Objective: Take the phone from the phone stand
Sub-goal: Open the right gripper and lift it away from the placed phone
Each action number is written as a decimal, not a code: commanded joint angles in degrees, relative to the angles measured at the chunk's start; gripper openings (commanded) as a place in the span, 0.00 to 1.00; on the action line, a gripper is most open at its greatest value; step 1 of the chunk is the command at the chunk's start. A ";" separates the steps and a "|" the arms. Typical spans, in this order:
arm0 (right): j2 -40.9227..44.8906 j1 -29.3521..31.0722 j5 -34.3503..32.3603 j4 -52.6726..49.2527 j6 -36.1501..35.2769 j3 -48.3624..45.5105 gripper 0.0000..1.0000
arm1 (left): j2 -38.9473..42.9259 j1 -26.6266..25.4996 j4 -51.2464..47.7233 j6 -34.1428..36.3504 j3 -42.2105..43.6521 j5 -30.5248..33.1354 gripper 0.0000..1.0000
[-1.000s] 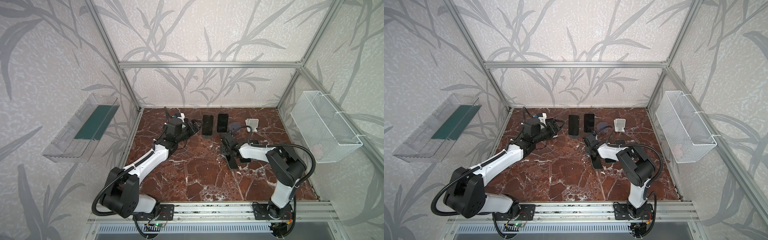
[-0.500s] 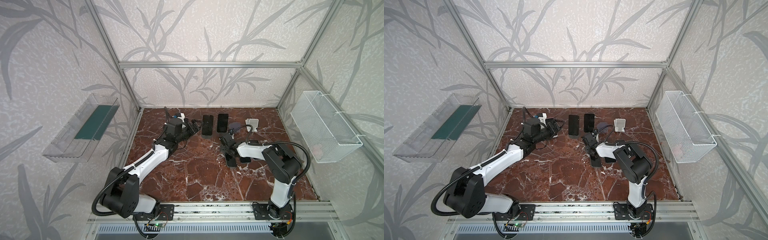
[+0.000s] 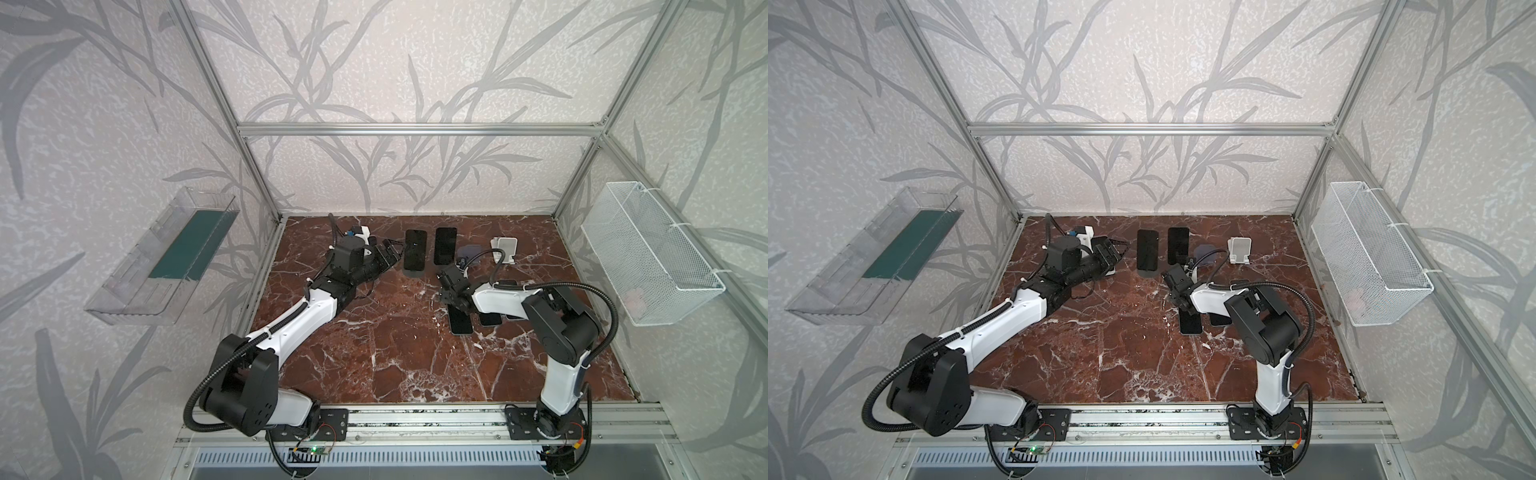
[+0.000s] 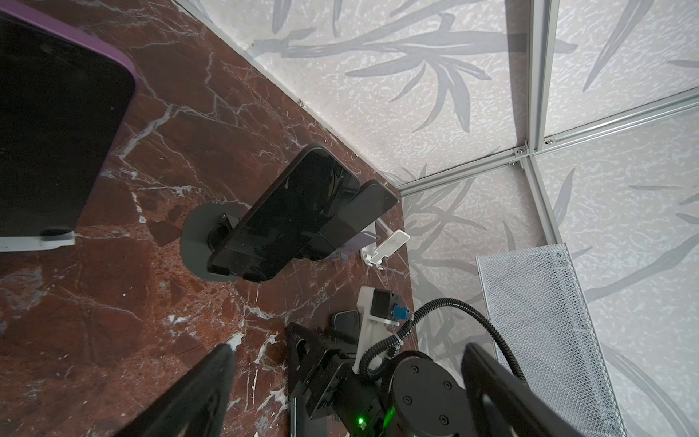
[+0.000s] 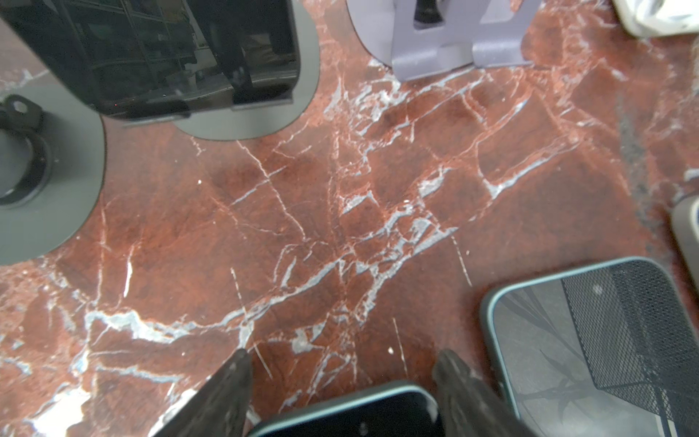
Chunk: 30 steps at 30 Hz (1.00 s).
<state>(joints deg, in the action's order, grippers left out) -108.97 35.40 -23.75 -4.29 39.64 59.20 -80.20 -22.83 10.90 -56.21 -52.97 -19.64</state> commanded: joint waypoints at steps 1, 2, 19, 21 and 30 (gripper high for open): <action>-2.56 -0.31 2.01 -2.75 0.78 -0.27 0.77 | 0.45 0.20 1.27 -0.09 -0.30 -0.40 0.94; -2.65 -0.33 1.99 -2.48 0.47 -0.12 0.77 | 0.40 0.20 1.24 -0.10 -0.35 -0.41 0.94; 15.27 -0.22 9.06 -5.54 -10.96 -1.27 0.79 | 0.79 4.02 3.88 -2.07 -0.36 -3.00 0.94; 19.03 -0.23 9.32 -4.85 -11.16 -3.41 0.79 | 1.31 4.12 3.85 -1.98 -0.21 -2.73 0.94; 33.29 -0.18 8.28 -6.32 -11.08 -9.80 0.81 | 1.54 4.21 3.60 -2.92 -0.03 -2.73 0.94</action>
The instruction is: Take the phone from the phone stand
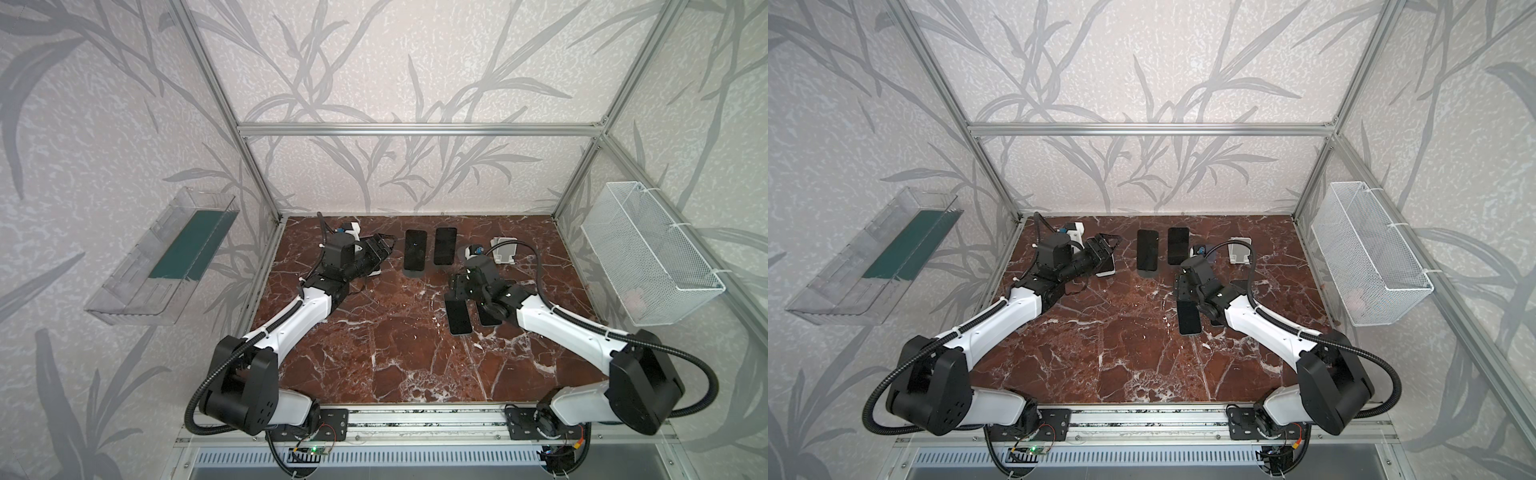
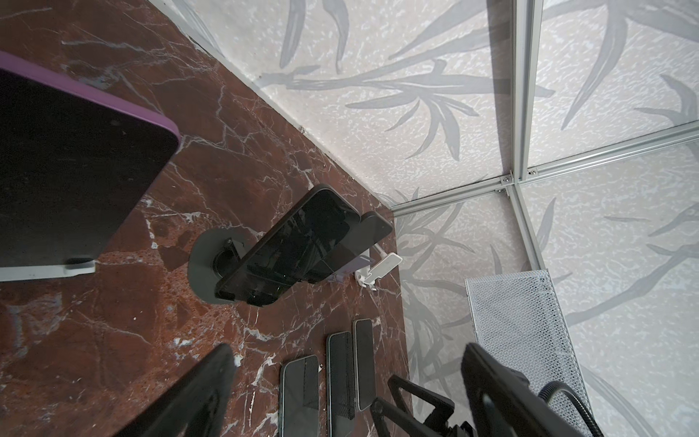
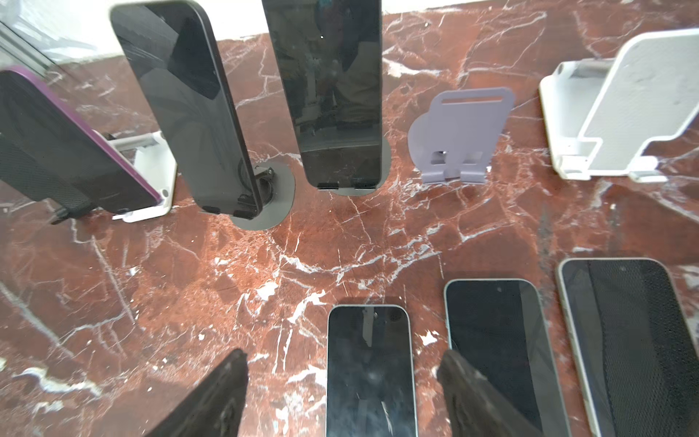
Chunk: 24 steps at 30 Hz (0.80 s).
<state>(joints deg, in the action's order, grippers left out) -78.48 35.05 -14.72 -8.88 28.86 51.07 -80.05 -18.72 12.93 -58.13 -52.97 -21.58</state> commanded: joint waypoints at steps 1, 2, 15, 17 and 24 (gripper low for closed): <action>4.04 0.12 -0.84 -1.54 -0.38 -2.58 0.82 | 1.39 0.11 1.66 -1.26 -0.03 -0.91 0.94; 4.98 0.24 -0.89 -1.25 -0.55 -3.36 0.82 | 1.51 0.09 1.82 -1.45 0.04 -1.00 0.94; 15.21 0.12 -10.37 -4.72 5.90 -12.76 0.96 | 1.20 -1.40 2.06 -2.86 0.67 -0.61 0.93; 17.44 0.15 -9.41 -3.55 3.54 -14.66 0.96 | 0.84 -1.44 3.11 -4.42 0.91 -1.63 0.94; 25.44 0.13 -6.95 3.57 -3.46 -22.72 0.97 | -1.81 -4.46 2.20 -3.05 -0.78 -3.97 0.94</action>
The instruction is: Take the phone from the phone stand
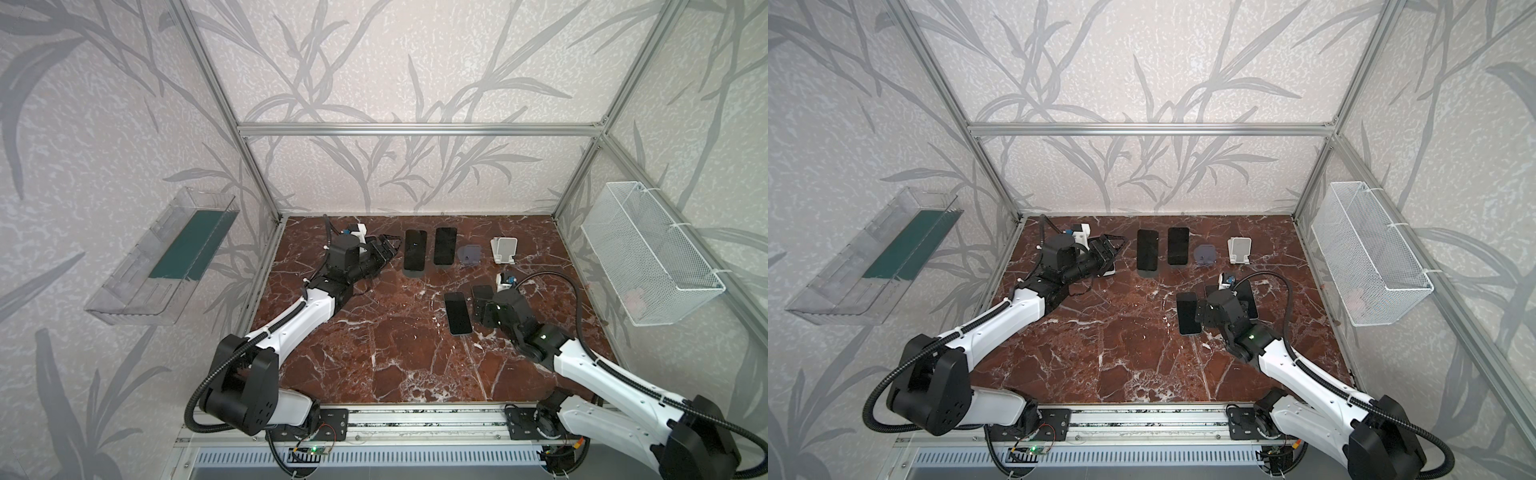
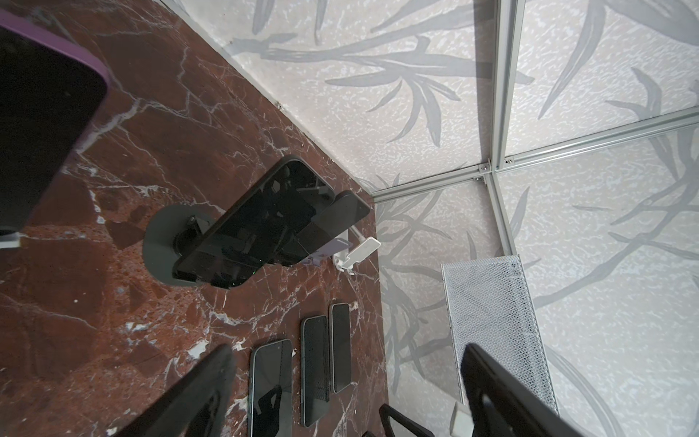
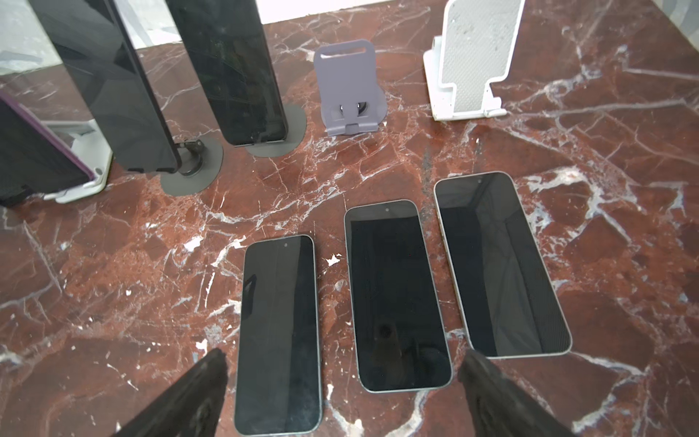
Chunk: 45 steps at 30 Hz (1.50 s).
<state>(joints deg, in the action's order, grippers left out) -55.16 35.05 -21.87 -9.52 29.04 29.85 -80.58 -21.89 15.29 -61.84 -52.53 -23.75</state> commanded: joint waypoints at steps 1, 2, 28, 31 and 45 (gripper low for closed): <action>2.86 0.11 -0.02 4.79 -3.07 -2.08 0.98 | -1.73 -1.77 -0.35 0.91 -1.55 -2.27 0.94; 3.27 0.16 -0.91 4.34 -0.94 -2.45 0.98 | -2.22 -2.11 0.21 0.87 -1.61 -2.86 0.94; -14.84 0.96 0.42 3.40 -2.63 19.15 1.00 | 6.23 0.07 4.46 5.44 2.50 4.10 0.99; -24.69 0.86 -3.53 3.19 -5.48 28.56 0.99 | 7.53 1.26 2.29 6.29 2.74 6.64 0.99; -59.20 -4.42 -4.64 -18.29 -8.38 75.81 0.99 | 8.95 5.31 3.34 2.88 4.19 7.41 0.96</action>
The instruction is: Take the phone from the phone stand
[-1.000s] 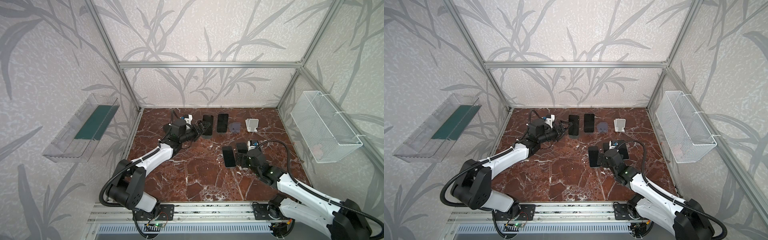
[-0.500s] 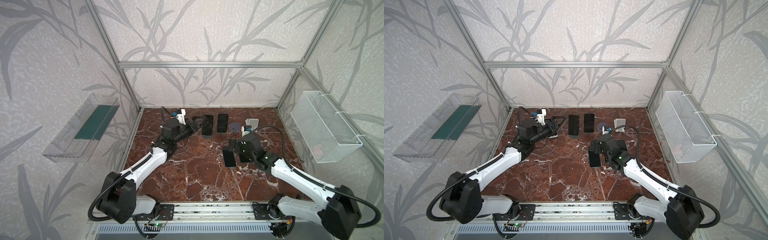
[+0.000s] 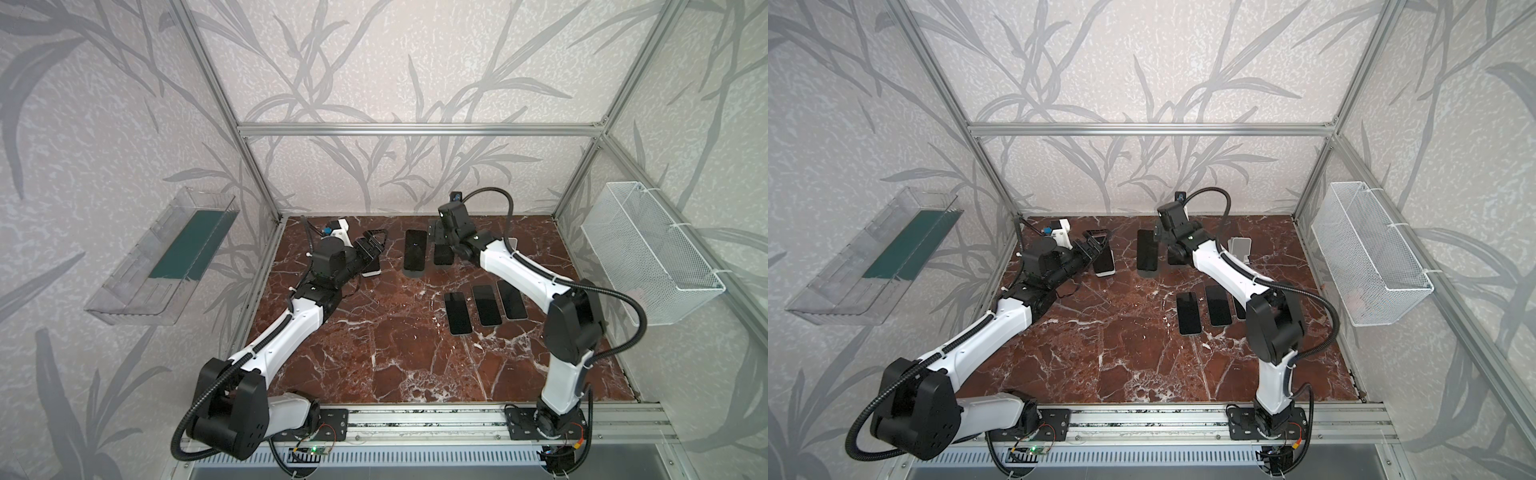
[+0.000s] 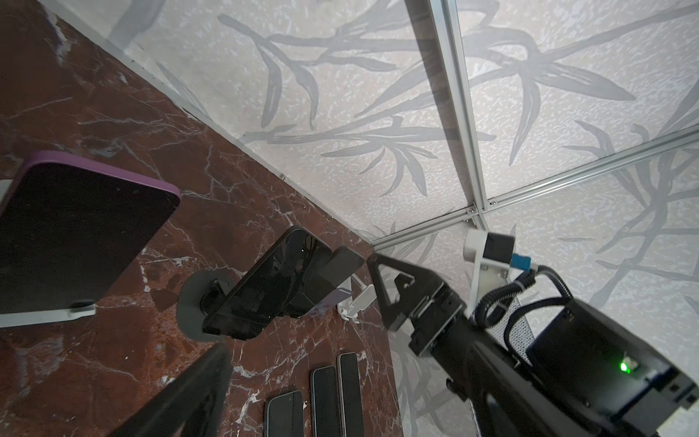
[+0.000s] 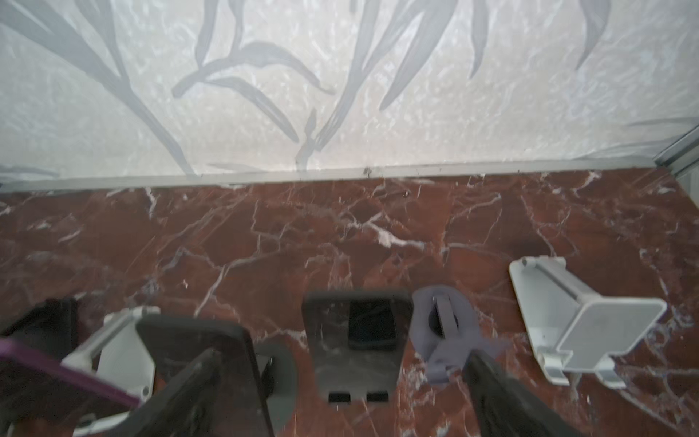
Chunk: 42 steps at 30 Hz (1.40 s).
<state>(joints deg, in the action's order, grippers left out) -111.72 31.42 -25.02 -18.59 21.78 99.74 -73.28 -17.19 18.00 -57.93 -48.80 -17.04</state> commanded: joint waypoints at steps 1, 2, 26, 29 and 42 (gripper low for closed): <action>-3.95 -1.10 -1.65 -10.38 -1.10 8.09 0.99 | 1.66 0.83 0.68 -1.20 0.34 0.50 0.96; -4.73 -1.26 -2.14 -10.65 -1.55 9.47 0.99 | 1.64 1.08 0.81 -1.59 0.44 0.42 0.96; -21.35 -3.91 5.06 -23.82 -0.62 31.47 0.98 | -1.42 3.92 5.11 -5.94 1.15 -3.61 0.95; -20.80 -3.91 4.72 -23.09 0.74 29.48 0.97 | -1.24 4.01 5.13 -5.79 1.19 -3.38 0.95; -13.89 -4.43 5.99 -11.40 5.35 14.15 0.86 | -1.24 4.18 5.87 -6.84 1.31 -3.97 0.94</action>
<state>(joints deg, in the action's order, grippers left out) -129.97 27.40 -18.96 -33.85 25.45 114.54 -74.43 -13.39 21.65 -64.10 -47.48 -20.10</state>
